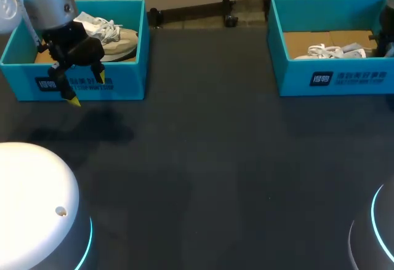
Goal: Take the shoe out of the shoebox, open the shoe tongue, remove and reinsert the insole, then place the shoe into the shoebox
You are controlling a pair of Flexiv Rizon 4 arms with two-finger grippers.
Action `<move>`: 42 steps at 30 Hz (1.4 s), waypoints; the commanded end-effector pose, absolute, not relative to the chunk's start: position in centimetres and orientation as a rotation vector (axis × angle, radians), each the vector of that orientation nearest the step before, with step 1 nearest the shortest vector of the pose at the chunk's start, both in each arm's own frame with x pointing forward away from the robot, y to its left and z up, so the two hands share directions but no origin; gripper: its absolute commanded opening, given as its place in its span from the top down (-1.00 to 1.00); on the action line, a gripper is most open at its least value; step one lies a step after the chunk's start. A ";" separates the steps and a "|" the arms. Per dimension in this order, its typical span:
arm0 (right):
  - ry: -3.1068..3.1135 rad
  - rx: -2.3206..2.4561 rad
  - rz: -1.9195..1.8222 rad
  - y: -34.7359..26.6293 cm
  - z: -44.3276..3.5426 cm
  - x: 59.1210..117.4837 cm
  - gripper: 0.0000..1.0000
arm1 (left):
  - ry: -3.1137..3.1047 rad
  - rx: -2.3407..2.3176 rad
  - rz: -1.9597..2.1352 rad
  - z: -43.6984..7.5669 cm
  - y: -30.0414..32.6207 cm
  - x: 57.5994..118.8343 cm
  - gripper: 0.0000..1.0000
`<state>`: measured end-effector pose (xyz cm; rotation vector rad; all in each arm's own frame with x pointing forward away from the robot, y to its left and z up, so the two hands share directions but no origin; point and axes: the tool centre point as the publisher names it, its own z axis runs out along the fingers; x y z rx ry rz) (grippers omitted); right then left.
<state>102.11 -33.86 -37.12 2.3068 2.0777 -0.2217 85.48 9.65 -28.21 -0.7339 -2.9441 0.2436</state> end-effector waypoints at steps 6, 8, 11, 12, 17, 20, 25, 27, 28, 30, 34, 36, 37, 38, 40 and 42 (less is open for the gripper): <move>2.069 2.298 -0.211 -33.0 -34.7 102.1 -0.42 | -2.945 -0.736 0.243 -28.2 9.7 85.4 -1.00; 2.068 2.300 -0.203 -32.7 -33.9 102.1 -0.69 | -2.945 -0.736 0.243 -28.2 9.7 85.4 -1.00; 2.061 2.301 -0.200 -32.2 -32.5 102.2 -0.88 | -2.945 -0.736 0.243 -28.2 9.7 85.4 -1.00; 2.058 2.308 -0.204 -32.1 -32.0 102.2 -0.91 | -2.945 -0.736 0.243 -28.2 9.7 85.4 -1.00; 2.048 2.315 -0.150 -31.5 -29.2 101.9 -1.00 | -2.945 -0.736 0.243 -28.2 9.7 85.4 -1.00; 2.055 2.320 -0.129 -31.0 -27.6 101.7 -1.00 | -2.945 -0.736 0.243 -28.2 9.7 85.4 -1.00; 2.066 2.312 -0.120 -29.5 -24.2 100.2 -1.00 | -2.945 -0.736 0.243 -28.2 9.7 85.4 -1.00; 2.078 2.314 -0.118 -28.7 -22.9 99.3 -1.00 | -2.945 -0.736 0.243 -28.2 9.7 85.4 -1.00; 2.080 2.311 -0.116 -28.4 -22.2 98.9 -1.00 | -2.945 -0.736 0.243 -28.2 9.7 85.4 -1.00; 2.086 2.320 -0.134 -27.7 -21.1 98.1 -1.00 | -2.945 -0.736 0.243 -28.2 9.7 85.4 -1.00; 2.115 2.316 -0.080 -25.8 -19.2 96.4 -1.00 | -2.945 -0.736 0.243 -28.2 9.7 85.4 -1.00; 2.114 2.330 -0.056 -25.2 -18.8 95.6 -1.00 | -2.945 -0.736 0.243 -28.2 9.7 85.4 -1.00; 2.116 2.330 -0.051 -24.9 -18.7 95.2 -1.00 | -2.945 -0.736 0.243 -28.2 9.7 85.4 -1.00; 2.114 2.332 -0.053 -24.7 -18.7 94.9 -1.00 | -2.945 -0.736 0.243 -28.2 9.7 85.4 -1.00; 2.115 2.343 -0.055 -24.4 -18.7 94.3 -1.00 | -2.945 -0.736 0.243 -28.2 9.7 85.4 -1.00; 2.109 2.367 -0.050 -24.3 -18.8 93.6 -1.00 | -2.945 -0.736 0.243 -28.2 9.7 85.4 -1.00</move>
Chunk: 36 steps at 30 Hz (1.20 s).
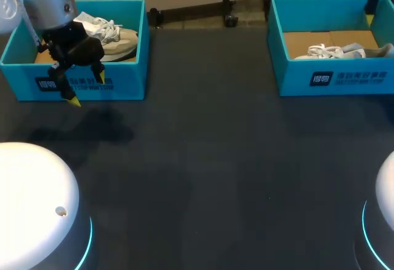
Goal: Take the shoe out of the shoebox, open the shoe tongue, remove and reinsert the insole, then place the shoe into the shoebox
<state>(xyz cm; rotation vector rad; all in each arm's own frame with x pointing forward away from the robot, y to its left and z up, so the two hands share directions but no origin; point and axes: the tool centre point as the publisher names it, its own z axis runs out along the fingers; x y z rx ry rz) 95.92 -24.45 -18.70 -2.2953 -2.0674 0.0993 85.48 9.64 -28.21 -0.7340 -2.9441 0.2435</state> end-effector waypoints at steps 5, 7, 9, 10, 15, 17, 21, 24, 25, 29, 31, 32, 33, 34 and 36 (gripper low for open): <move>-2.026 -2.343 0.041 -23.8 -19.0 91.9 -1.00 | -2.945 -0.736 0.243 -28.2 9.7 85.4 -1.00; -2.020 -2.344 0.038 -23.7 -19.0 91.3 -1.00 | -2.945 -0.736 0.243 -28.2 9.7 85.4 -1.00; -2.019 -2.328 0.040 -23.3 -19.1 91.0 -1.00 | -2.945 -0.736 0.243 -28.2 9.7 85.4 -1.00; -2.022 -2.318 0.042 -23.2 -19.2 90.9 -1.00 | -2.945 -0.736 0.243 -28.2 9.7 85.4 -1.00; -2.022 -2.318 0.042 -23.2 -19.2 90.9 -1.00 | -2.945 -0.736 0.243 -28.2 9.7 85.4 -1.00; -2.022 -2.318 0.042 -23.2 -19.2 90.9 -1.00 | -2.945 -0.736 0.243 -28.2 9.7 85.4 -1.00; -2.022 -2.318 0.042 -23.2 -19.2 90.9 -1.00 | -2.953 -0.773 0.246 -27.8 10.2 86.4 -1.00; -2.022 -2.318 0.042 -23.2 -19.2 90.9 -1.00 | -2.942 -0.967 0.236 -26.7 12.1 88.7 -1.00; -2.022 -2.318 0.042 -23.2 -19.2 90.9 -1.00 | -2.927 -1.038 0.240 -26.2 12.9 89.5 -1.00; -2.022 -2.318 0.042 -23.2 -19.2 90.9 -1.00 | -2.820 -1.388 0.185 -25.0 15.7 92.4 -1.00; -2.022 -2.318 0.042 -23.2 -19.2 90.9 -1.00 | -2.764 -1.470 0.180 -24.9 17.1 94.2 -1.00; -2.022 -2.318 0.042 -23.2 -19.2 90.9 -1.00 | -2.727 -1.511 0.180 -25.0 17.8 95.1 -1.00; -2.022 -2.318 0.042 -23.2 -19.2 90.9 -1.00 | -2.705 -1.554 0.189 -24.9 18.6 95.9 -1.00; -2.022 -2.318 0.042 -23.2 -19.2 90.9 -1.00 | -2.711 -1.530 0.170 -24.9 19.2 96.9 -1.00; -2.022 -2.318 0.042 -23.2 -19.2 90.9 -1.00 | -2.657 -1.624 0.196 -24.8 20.7 98.4 -1.00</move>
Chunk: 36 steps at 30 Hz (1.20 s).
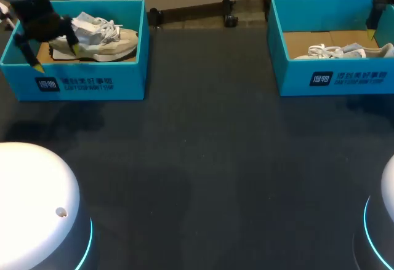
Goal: Take the shoe out of the shoebox, open the shoe tongue, remove and reinsert the insole, then place the shoe into the shoebox
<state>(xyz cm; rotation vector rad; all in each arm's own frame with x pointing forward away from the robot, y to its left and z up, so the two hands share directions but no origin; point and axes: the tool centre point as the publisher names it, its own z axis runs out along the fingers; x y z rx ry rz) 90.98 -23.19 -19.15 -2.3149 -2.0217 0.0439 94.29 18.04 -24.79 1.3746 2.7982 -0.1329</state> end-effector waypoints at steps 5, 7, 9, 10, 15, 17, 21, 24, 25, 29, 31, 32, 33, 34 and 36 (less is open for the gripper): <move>-2.022 -2.318 0.042 -23.2 -19.2 90.9 -1.00 | 2.535 1.700 -0.174 -23.7 23.7 102.0 -1.00; -2.022 -2.318 0.042 -23.2 -19.2 90.9 -1.00 | 2.535 1.700 -0.174 -23.7 23.7 102.0 -1.00; -2.022 -2.318 0.042 -23.2 -19.2 90.9 -1.00 | 2.535 1.700 -0.174 -23.7 23.7 102.0 -1.00; -2.022 -2.318 0.042 -23.2 -19.2 90.9 -1.00 | 2.535 1.700 -0.174 -23.7 23.7 102.0 -1.00; -2.022 -2.318 0.042 -23.2 -19.2 90.9 -1.00 | 2.535 1.700 -0.174 -23.7 23.7 102.0 -1.00; -2.022 -2.318 0.042 -23.2 -19.2 90.9 -1.00 | 2.535 1.700 -0.174 -23.7 23.7 102.0 -1.00; -2.022 -2.318 0.042 -23.2 -19.2 90.9 -1.00 | 2.455 1.821 -0.034 -24.1 23.7 103.3 -1.00; -2.022 -2.318 0.042 -23.2 -19.2 90.9 -1.00 | 2.378 1.926 0.051 -24.7 24.7 105.8 -1.00; -2.022 -2.318 0.042 -23.2 -19.2 90.9 -1.00 | 2.354 1.981 0.010 -24.7 25.1 106.6 -1.00; -2.022 -2.318 0.042 -23.2 -19.2 90.9 -1.00 | 2.318 2.049 0.041 -25.4 26.4 109.7 -1.00; -2.022 -2.318 0.042 -23.2 -19.2 90.9 -1.00 | 2.315 2.055 0.081 -25.8 27.0 111.1 -1.00; -2.022 -2.318 0.042 -23.2 -19.2 90.9 -1.00 | 2.325 2.042 0.054 -25.8 27.2 111.8 -1.00; -2.022 -2.318 0.042 -23.2 -19.2 90.9 -1.00 | 2.313 2.061 0.044 -25.9 27.4 112.4 -1.00; -2.022 -2.318 0.042 -23.2 -19.2 90.9 -1.00 | 2.296 2.068 0.035 -26.0 27.7 112.9 -1.00; -2.022 -2.318 0.042 -23.2 -19.2 90.9 -1.00 | 2.285 2.080 0.020 -26.1 28.0 113.8 -1.00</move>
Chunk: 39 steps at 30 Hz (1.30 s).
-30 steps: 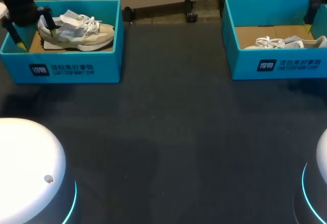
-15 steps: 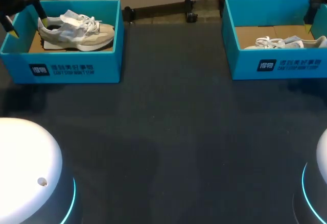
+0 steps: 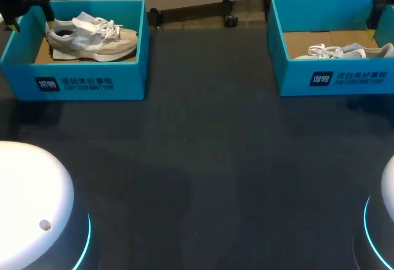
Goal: Take the shoe out of the shoebox, open the shoe tongue, remove and reinsert the insole, then place the shoe into the shoebox
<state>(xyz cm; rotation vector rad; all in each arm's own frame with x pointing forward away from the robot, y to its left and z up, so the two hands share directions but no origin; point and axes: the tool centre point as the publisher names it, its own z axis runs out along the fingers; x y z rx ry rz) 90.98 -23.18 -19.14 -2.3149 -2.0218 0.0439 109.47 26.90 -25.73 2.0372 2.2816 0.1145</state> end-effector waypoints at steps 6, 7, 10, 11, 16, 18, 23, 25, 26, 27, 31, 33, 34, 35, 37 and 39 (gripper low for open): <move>-2.022 -2.318 0.042 -23.2 -19.2 90.9 -1.00 | 2.243 2.113 -0.059 -26.1 28.8 116.0 -1.00; -2.022 -2.318 0.042 -23.2 -19.2 90.9 -1.00 | 2.243 2.113 -0.059 -26.1 28.8 116.0 -1.00; -2.022 -2.318 0.042 -23.2 -19.2 90.9 -1.00 | 2.243 2.113 -0.059 -26.1 28.8 116.0 -1.00; -2.022 -2.318 0.042 -23.2 -19.2 90.9 -1.00 | 2.243 2.113 -0.059 -26.1 28.8 116.0 -1.00; -2.022 -2.318 0.042 -23.2 -19.2 90.9 -1.00 | 2.226 2.138 -0.041 -26.5 28.2 116.8 -1.00; -2.022 -2.318 0.042 -23.2 -19.2 90.9 -1.00 | 2.197 2.155 -0.021 -26.6 27.9 117.3 -1.00; -2.022 -2.318 0.042 -23.2 -19.2 90.9 -1.00 | 2.171 2.208 0.006 -27.8 27.2 118.4 -1.00; -2.022 -2.318 0.042 -23.2 -19.2 90.9 -1.00 | 2.167 2.220 0.009 -28.1 27.1 118.5 -1.00; -2.022 -2.318 0.042 -23.2 -19.2 90.9 -1.00 | 2.165 2.229 0.007 -28.4 27.1 118.6 -1.00; -2.022 -2.318 0.042 -23.2 -19.2 90.9 -1.00 | 2.165 2.236 0.005 -28.7 27.0 118.6 -1.00; -2.022 -2.318 0.042 -23.2 -19.2 90.9 -1.00 | 2.163 2.254 0.023 -30.1 27.0 118.9 -1.00; -2.022 -2.318 0.042 -23.2 -19.2 90.9 -1.00 | 2.172 2.238 0.012 -30.7 27.0 119.3 -1.00; -2.022 -2.318 0.042 -23.2 -19.2 90.9 -1.00 | 2.174 2.238 0.008 -31.0 27.1 119.5 -1.00; -2.022 -2.318 0.042 -23.2 -19.2 90.9 -1.00 | 2.180 2.238 0.000 -31.3 27.1 119.7 -1.00; -2.022 -2.318 0.042 -23.2 -19.2 90.9 -1.00 | 2.186 2.240 0.006 -31.7 27.0 119.9 -1.00; -2.022 -2.318 0.042 -23.2 -19.2 90.9 -1.00 | 2.197 2.250 0.017 -32.2 27.0 120.1 -1.00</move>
